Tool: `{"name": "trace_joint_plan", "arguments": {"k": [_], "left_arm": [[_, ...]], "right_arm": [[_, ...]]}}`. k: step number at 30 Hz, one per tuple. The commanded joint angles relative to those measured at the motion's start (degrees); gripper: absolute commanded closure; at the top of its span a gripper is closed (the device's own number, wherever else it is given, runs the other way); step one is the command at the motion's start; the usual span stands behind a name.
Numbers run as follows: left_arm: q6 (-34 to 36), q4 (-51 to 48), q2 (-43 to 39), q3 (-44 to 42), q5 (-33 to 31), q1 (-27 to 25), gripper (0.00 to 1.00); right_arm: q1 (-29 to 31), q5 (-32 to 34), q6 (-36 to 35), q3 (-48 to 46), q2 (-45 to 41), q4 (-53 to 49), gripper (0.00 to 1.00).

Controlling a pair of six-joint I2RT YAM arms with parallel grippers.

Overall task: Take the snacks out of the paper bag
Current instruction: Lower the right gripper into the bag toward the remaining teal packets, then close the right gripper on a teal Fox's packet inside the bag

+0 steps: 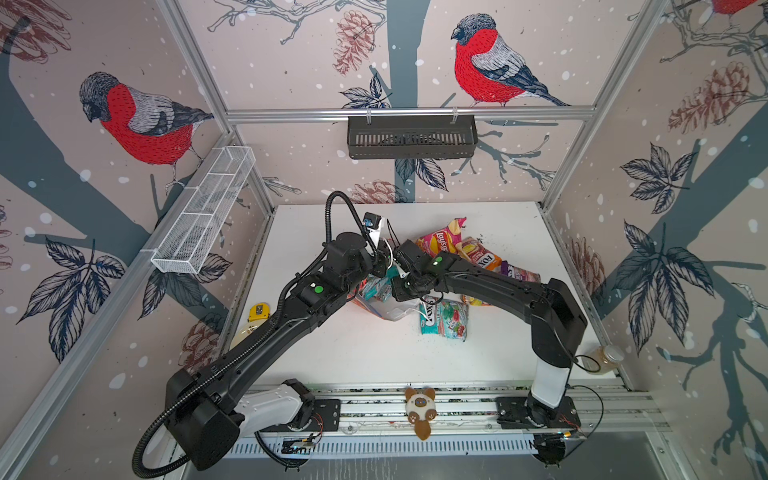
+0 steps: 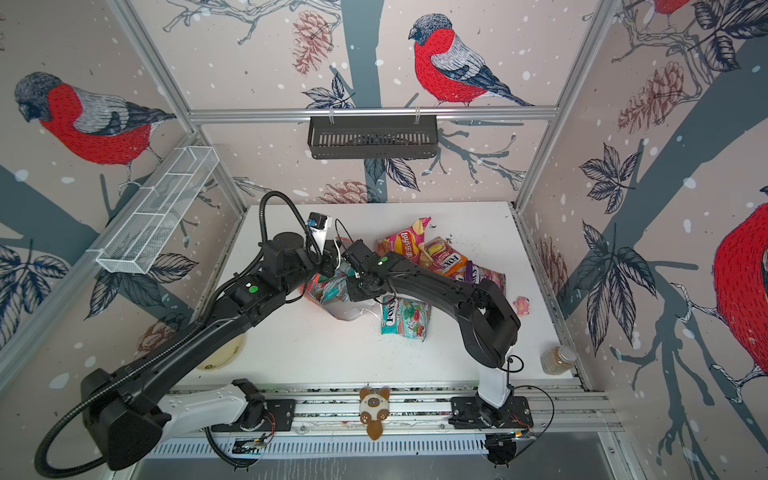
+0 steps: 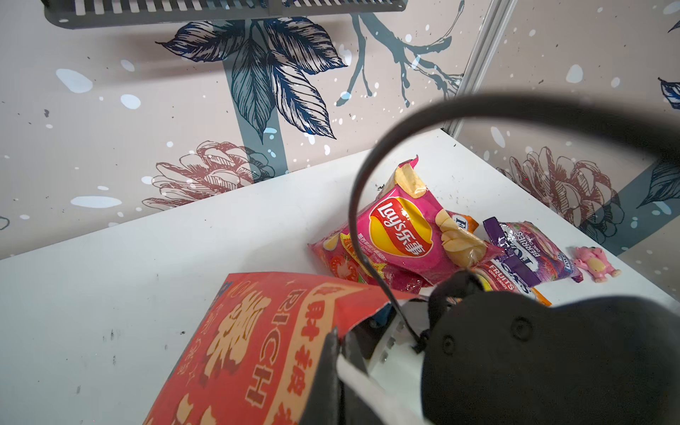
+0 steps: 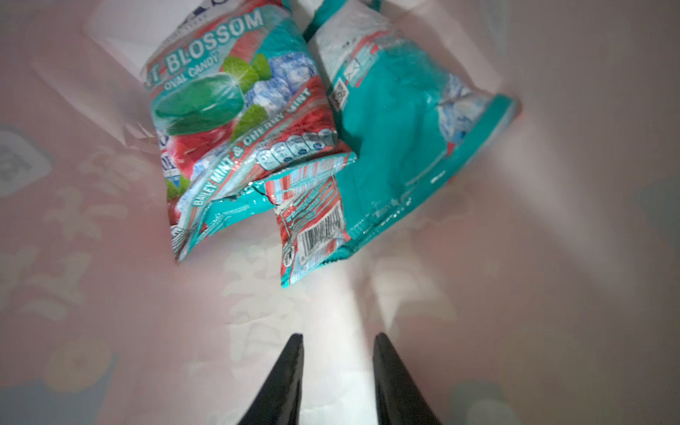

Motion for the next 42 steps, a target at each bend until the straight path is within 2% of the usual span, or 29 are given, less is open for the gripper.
{"name": "trace_joint_plan", "arguments": {"k": [1, 11, 21, 29, 34, 42], "left_arm": [[-1.5, 7.1, -0.1, 0.3, -1.4, -0.3, 1.00], [-1.6, 6.7, 1.6, 1.8, -0.2, -0.4, 1.00], [-2.4, 6.7, 3.2, 4.5, 1.4, -0.2, 1.00], [-1.5, 5.2, 3.5, 5.1, 0.0, 1.0, 1.00], [-2.1, 3.4, 3.2, 4.6, -0.6, 3.8, 1.00], [-2.3, 2.9, 1.8, 2.5, -2.2, 5.6, 1.00]], "right_arm": [[-0.7, 0.0, 1.6, 1.0, 2.1, 0.9, 0.63], [-2.9, -6.0, 3.2, 2.9, 5.4, 8.3, 0.63], [-2.7, -3.9, 2.4, 5.3, 9.4, 9.9, 0.61], [-2.2, -1.9, 1.8, 4.8, 7.5, 10.7, 0.79], [-1.7, -1.6, 0.9, 4.6, 5.4, 11.2, 0.98], [-0.9, 0.2, -0.9, 4.8, 1.4, 11.6, 0.99]]}}
